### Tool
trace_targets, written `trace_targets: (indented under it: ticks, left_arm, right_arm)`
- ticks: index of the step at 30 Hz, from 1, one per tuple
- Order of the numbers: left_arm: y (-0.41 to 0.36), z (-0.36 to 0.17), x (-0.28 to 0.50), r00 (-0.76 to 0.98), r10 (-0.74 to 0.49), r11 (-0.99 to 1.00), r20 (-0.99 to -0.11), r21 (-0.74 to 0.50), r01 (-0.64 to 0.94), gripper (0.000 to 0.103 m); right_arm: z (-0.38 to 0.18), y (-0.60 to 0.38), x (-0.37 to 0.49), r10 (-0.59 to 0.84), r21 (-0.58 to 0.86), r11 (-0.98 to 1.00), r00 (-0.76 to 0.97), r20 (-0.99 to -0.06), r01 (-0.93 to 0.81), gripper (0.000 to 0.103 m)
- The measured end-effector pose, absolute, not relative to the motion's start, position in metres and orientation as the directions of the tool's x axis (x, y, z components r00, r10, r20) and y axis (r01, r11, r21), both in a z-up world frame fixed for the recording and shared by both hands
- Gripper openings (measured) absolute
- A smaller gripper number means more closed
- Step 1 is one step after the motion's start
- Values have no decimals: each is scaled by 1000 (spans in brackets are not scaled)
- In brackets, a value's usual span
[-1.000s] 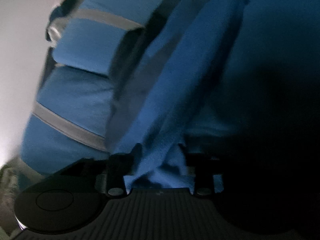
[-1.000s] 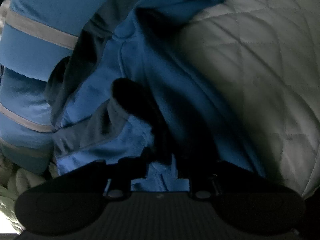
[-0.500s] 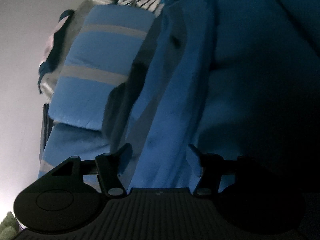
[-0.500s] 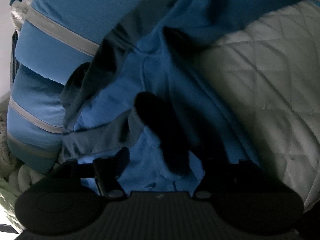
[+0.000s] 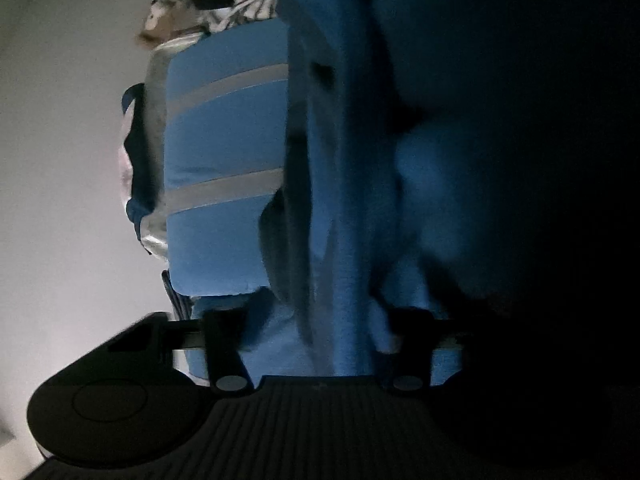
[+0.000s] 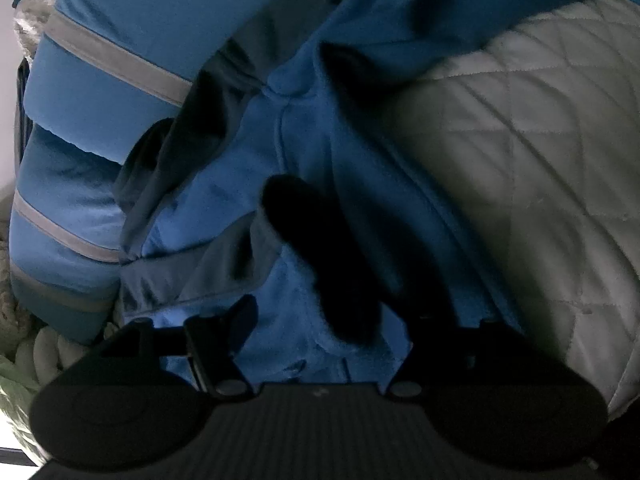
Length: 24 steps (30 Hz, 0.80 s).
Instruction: Fold clothes
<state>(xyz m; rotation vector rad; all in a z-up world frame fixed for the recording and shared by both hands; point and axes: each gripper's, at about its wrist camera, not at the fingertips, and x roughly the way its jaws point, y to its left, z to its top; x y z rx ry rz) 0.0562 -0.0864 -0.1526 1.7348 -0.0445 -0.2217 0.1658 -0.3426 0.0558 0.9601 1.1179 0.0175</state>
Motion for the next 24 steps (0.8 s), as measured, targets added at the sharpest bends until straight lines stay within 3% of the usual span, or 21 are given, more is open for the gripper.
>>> trace_targets:
  ticks: [3,5,7,12,16,20,24]
  left_arm:
    - [-84,-149,59,979,-133,-142,-157,980,138,28]
    - [-83,-144,62,972,-119,-108,-203,976,191,14]
    - [-81,-139,65,958,-106,-62,-267,963,262,8]
    - [-73,-120,75,901,-103,61,-421,902,428,6]
    - [-67,-116,79,886,-113,90,-450,883,460,6]
    - [-66,-116,78,880,-117,94,-459,877,470,6]
    - [-64,-116,75,879,-120,100,-461,875,473,6]
  right_arm:
    - [57,-343,165,462,661,616,483,-743,428,78]
    - [57,-343,165,461,663,617,488,-741,424,78]
    - [59,-343,164,456,665,618,497,-738,419,78]
    - [71,-343,162,405,651,651,547,-733,391,78]
    - [93,-337,160,256,558,753,626,-737,349,78]
    - [126,-300,171,140,355,921,719,-681,157,77]
    - [136,-244,202,223,205,972,726,-651,-114,74]
